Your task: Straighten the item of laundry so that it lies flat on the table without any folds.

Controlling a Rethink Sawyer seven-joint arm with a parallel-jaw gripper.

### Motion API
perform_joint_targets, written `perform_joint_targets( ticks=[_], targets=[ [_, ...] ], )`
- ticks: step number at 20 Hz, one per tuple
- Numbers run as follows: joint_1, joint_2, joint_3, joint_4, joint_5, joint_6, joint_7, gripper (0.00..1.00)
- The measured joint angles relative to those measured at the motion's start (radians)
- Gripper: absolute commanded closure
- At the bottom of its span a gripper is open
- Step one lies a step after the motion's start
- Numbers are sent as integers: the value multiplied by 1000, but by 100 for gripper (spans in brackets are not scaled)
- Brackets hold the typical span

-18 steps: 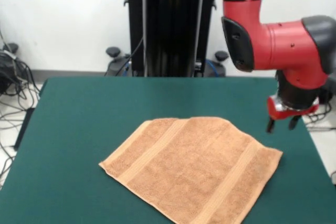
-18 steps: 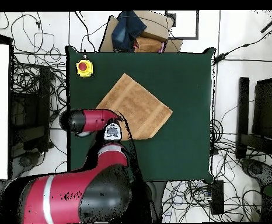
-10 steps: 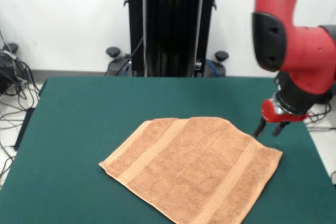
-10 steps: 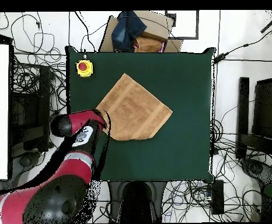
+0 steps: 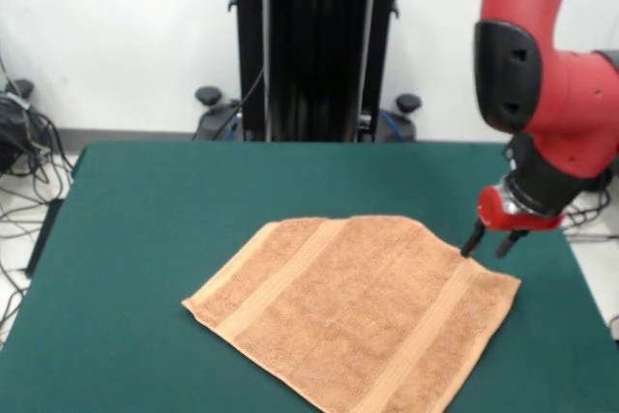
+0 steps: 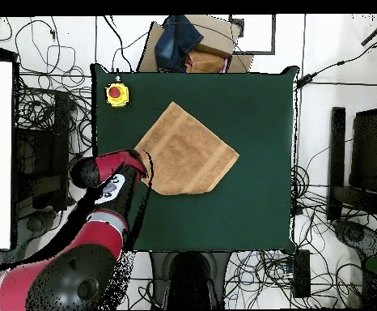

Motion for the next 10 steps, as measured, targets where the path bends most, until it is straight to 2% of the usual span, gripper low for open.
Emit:
perform_joint_targets(
  ticks=[4,10],
  targets=[
    [-35,4,-9,-16,0,0,0,0],
    [-90,70,-22,-106,0,0,0,0]
  ],
)
